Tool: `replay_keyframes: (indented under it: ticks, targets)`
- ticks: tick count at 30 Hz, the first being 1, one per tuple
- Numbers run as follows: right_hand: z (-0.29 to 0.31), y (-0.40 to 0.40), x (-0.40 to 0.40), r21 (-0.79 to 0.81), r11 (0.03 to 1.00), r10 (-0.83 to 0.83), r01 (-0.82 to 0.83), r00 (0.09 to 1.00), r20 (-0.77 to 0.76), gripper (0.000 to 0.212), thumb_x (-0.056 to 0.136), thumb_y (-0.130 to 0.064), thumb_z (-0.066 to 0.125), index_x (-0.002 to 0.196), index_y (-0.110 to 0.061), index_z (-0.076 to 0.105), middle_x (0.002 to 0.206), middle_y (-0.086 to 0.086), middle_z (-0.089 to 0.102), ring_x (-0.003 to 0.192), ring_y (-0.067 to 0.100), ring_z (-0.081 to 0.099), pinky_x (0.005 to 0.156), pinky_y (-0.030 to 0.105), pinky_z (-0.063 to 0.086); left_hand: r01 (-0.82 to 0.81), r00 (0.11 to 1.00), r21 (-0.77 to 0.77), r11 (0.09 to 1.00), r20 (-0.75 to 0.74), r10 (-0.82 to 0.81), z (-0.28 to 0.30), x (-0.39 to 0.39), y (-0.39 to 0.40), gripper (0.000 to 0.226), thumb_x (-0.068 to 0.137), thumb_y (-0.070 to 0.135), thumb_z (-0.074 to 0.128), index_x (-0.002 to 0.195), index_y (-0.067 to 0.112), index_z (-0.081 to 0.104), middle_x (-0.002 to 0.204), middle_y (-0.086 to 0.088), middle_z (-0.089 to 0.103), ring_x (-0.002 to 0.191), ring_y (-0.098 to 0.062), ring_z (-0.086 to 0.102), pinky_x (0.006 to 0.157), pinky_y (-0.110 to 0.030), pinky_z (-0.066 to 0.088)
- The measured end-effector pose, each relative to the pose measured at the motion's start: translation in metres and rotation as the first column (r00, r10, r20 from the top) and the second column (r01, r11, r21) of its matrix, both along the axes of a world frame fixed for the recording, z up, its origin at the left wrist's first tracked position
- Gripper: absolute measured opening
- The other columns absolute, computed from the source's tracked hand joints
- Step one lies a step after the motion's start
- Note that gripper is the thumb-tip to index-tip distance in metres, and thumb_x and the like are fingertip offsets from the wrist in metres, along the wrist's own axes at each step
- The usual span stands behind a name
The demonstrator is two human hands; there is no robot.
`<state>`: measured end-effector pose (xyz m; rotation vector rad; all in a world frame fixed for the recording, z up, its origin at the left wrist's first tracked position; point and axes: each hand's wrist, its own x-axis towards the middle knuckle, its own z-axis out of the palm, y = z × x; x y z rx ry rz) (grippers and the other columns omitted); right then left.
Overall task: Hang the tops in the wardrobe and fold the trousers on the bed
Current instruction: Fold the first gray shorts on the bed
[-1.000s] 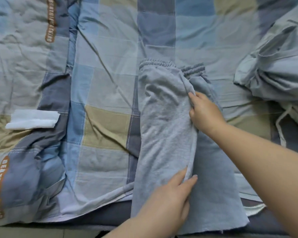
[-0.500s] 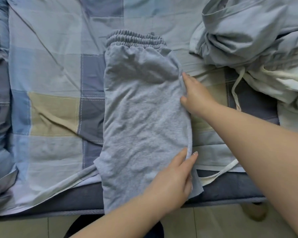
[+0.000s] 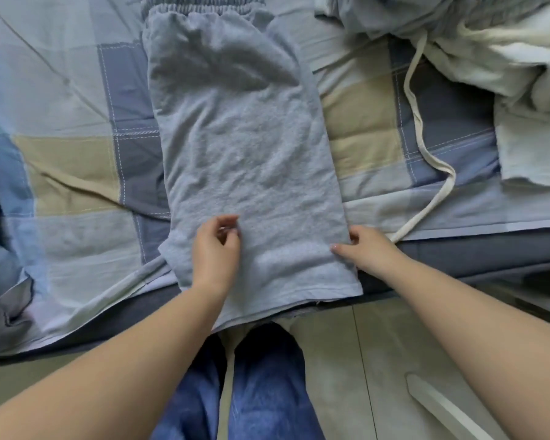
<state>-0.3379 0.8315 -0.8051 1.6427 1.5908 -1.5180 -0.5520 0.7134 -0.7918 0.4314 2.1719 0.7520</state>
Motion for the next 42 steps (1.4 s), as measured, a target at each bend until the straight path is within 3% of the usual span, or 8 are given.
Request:
replay_keyframes:
  ticks: [5, 12, 18, 26, 31, 34, 38, 42]
  targets:
    - [0.013, -0.035, 0.011, 0.148, 0.989, 0.016, -0.03, 0.996, 0.09, 0.019, 0.089, -0.031, 0.059, 0.085, -0.015, 0.069, 0.089, 0.005, 0.067, 0.081, 0.022, 0.059, 0.062, 0.028, 0.036, -0.172, 0.961, -0.198, 0.965, -0.25, 0.12, 0.004, -0.039, -0.067, 0.03, 0.085, 0.024, 0.068, 0.11, 0.015, 0.056, 0.122, -0.01, 0.051, 0.104, -0.014, 0.051, 0.097, -0.032, 0.043]
    - [0.025, -0.051, 0.003, -0.123, 0.978, -0.168, 0.17, 0.985, 0.028, 0.022, 0.093, -0.041, 0.052, 0.085, -0.025, 0.064, 0.085, -0.009, 0.064, 0.082, 0.012, 0.06, 0.066, 0.026, 0.044, -0.123, 0.912, -0.35, 0.928, 0.328, 0.245, -0.001, -0.036, -0.114, 0.04, 0.079, 0.039, 0.075, 0.089, 0.009, 0.051, 0.085, -0.006, 0.052, 0.082, -0.023, 0.052, 0.073, -0.04, 0.044]
    - [0.027, -0.071, 0.018, -0.07, 0.97, -0.226, 0.233, 0.969, 0.098, 0.042, 0.094, -0.037, 0.053, 0.092, 0.003, 0.068, 0.101, 0.02, 0.069, 0.09, 0.03, 0.064, 0.081, 0.035, 0.05, -0.12, 0.898, -0.375, 0.919, 0.354, 0.262, -0.002, -0.03, -0.127, 0.042, 0.084, 0.017, 0.073, 0.11, -0.009, 0.053, 0.107, -0.03, 0.063, 0.102, -0.043, 0.062, 0.095, -0.059, 0.047]
    - [0.033, -0.095, 0.018, -0.037, 0.925, -0.377, 0.379, 0.925, 0.045, 0.014, 0.087, -0.025, 0.066, 0.08, -0.013, 0.067, 0.091, 0.01, 0.071, 0.074, 0.018, 0.063, 0.066, 0.028, 0.047, 0.092, 0.966, -0.412, 0.907, 0.259, 0.019, 0.009, -0.026, -0.154, 0.031, 0.09, 0.031, 0.063, 0.11, 0.009, 0.056, 0.108, -0.005, 0.065, 0.101, -0.023, 0.062, 0.087, -0.036, 0.048]
    - [0.04, -0.075, 0.003, 0.081, 0.898, -0.431, 0.432, 0.902, -0.038, 0.029, 0.085, -0.031, 0.067, 0.11, -0.025, 0.052, 0.098, -0.003, 0.062, 0.08, 0.006, 0.059, 0.059, 0.019, 0.041, -0.131, 0.983, -0.139, 0.982, 0.112, 0.147, 0.029, -0.03, -0.129, 0.049, 0.09, 0.022, 0.063, 0.131, 0.036, 0.041, 0.095, 0.023, 0.063, 0.081, 0.011, 0.061, 0.071, -0.009, 0.044]
    - [0.044, -0.042, -0.012, 0.142, 0.87, -0.457, 0.473, 0.88, -0.13, 0.017, 0.088, -0.032, 0.062, 0.1, -0.041, 0.054, 0.086, -0.003, 0.065, 0.072, 0.006, 0.063, 0.054, 0.018, 0.043, -0.276, 0.937, -0.014, 0.961, 0.218, 0.273, 0.039, -0.05, -0.084, 0.018, 0.092, 0.018, 0.06, 0.105, 0.031, 0.063, 0.092, 0.011, 0.068, 0.081, -0.006, 0.067, 0.071, -0.022, 0.052]
    - [0.05, 0.014, -0.04, 0.066, 0.784, -0.592, 0.618, 0.775, -0.221, 0.008, 0.089, -0.029, 0.06, 0.083, -0.026, 0.065, 0.093, 0.005, 0.069, 0.089, 0.024, 0.065, 0.084, 0.043, 0.052, -0.475, 0.814, 0.047, 0.879, 0.403, 0.418, 0.048, -0.089, -0.01, 0.014, 0.093, 0.014, 0.057, 0.081, 0.013, 0.065, 0.068, -0.004, 0.065, 0.065, -0.015, 0.06, 0.057, -0.024, 0.05]
    - [0.059, 0.072, -0.081, -0.066, 0.648, -0.731, 0.758, 0.596, -0.333, 0.015, 0.092, -0.027, 0.056, 0.083, -0.02, 0.066, 0.07, -0.007, 0.069, 0.063, 0.005, 0.065, 0.066, 0.031, 0.053, -0.504, 0.764, 0.093, 0.859, 0.512, 0.393, 0.053, -0.13, 0.054, 0.019, 0.096, 0.017, 0.053, 0.082, 0.01, 0.063, 0.061, -0.003, 0.065, 0.053, -0.014, 0.061, 0.05, -0.023, 0.046]
